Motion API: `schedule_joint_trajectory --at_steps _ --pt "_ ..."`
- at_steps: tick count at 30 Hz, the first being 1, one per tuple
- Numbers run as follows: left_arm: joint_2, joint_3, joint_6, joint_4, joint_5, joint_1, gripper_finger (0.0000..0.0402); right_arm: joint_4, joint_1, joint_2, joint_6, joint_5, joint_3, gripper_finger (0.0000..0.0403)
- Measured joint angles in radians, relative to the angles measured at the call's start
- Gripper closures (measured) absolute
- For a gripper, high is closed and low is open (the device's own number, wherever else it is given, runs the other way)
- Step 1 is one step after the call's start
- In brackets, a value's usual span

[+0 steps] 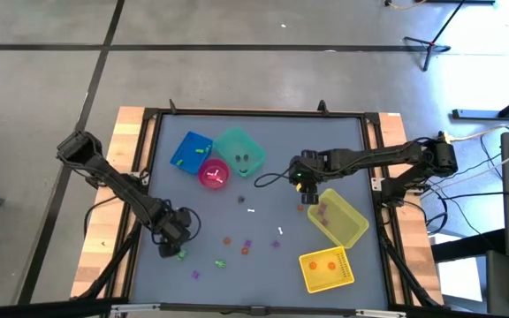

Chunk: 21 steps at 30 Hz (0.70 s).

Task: Sort Halloween decoration
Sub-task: Put the purple spider toy into the yellow bin

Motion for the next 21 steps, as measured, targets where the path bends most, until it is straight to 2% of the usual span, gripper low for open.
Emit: schedule_joint_trajectory --at_steps 21 --pt "-0.003 -0.035 0.001 0.03 -0.002 0.0 0.0214 0.018 0.001 0.0 0.027 -0.025 0.001 0.0224"
